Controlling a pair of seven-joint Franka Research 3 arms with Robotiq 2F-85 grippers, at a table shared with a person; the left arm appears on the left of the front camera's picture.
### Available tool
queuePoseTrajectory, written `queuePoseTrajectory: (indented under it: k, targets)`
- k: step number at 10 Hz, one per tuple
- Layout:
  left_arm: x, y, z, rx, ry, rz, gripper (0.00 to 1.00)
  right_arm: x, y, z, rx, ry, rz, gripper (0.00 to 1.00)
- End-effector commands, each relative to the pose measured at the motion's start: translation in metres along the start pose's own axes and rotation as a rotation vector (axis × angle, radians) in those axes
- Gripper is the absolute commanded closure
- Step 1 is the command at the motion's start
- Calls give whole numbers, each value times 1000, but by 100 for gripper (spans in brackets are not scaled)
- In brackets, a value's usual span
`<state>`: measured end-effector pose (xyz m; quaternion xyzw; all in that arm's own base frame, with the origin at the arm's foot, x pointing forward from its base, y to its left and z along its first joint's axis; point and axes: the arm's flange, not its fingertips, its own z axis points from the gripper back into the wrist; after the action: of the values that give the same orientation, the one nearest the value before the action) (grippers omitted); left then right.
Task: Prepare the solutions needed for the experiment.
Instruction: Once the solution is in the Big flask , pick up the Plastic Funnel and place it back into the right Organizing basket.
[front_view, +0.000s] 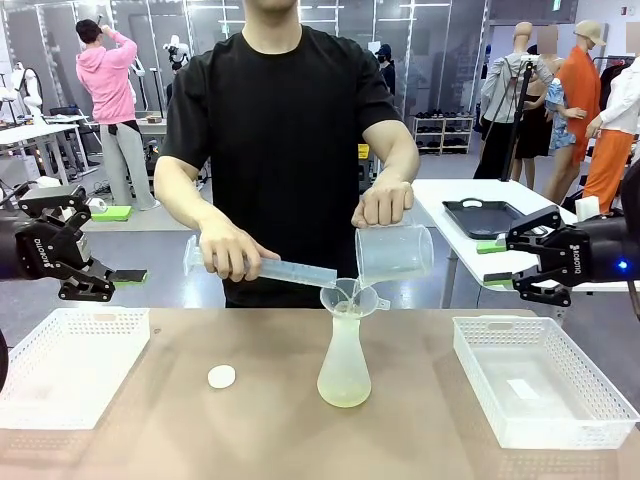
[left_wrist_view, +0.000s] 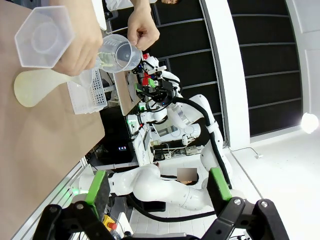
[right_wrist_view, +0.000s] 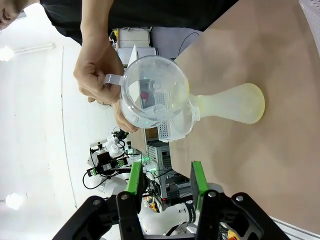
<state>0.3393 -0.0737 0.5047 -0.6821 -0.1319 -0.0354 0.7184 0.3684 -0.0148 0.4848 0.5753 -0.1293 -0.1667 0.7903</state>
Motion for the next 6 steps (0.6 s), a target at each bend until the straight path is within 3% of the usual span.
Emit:
queuePoseTrajectory:
  k: [1,6]
  targets:
    - [0,-3,-3,-25,-7,4,0,-3,2,-1,15,-6,-11,50]
    - [0,-3,-3,-25,-7,4,0,-3,2,-1,15,-6,-11,50]
